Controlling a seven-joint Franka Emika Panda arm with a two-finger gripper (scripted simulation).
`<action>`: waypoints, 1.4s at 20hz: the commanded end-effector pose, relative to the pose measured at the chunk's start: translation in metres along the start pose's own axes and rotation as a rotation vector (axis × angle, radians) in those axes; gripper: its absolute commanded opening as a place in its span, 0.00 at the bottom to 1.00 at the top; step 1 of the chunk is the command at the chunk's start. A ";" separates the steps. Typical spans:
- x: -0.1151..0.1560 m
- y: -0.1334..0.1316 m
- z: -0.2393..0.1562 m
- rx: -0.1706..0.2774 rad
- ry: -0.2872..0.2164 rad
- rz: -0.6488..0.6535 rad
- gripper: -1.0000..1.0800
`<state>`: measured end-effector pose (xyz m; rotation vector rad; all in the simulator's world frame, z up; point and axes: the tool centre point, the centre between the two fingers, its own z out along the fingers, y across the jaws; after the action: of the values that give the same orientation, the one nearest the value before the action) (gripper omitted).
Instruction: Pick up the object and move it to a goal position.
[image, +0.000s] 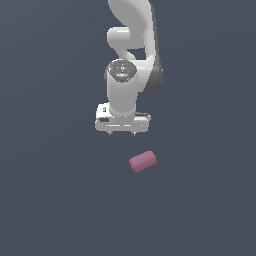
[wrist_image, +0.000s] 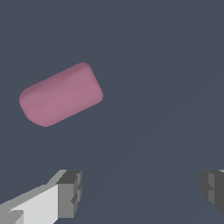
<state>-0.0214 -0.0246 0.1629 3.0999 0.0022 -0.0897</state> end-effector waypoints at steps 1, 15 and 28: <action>0.000 0.000 0.000 0.000 0.000 -0.001 0.96; 0.009 -0.010 0.006 0.007 0.005 0.122 0.96; 0.030 -0.034 0.022 0.025 0.015 0.419 0.96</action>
<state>0.0046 0.0054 0.1402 3.0577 -0.5864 -0.0549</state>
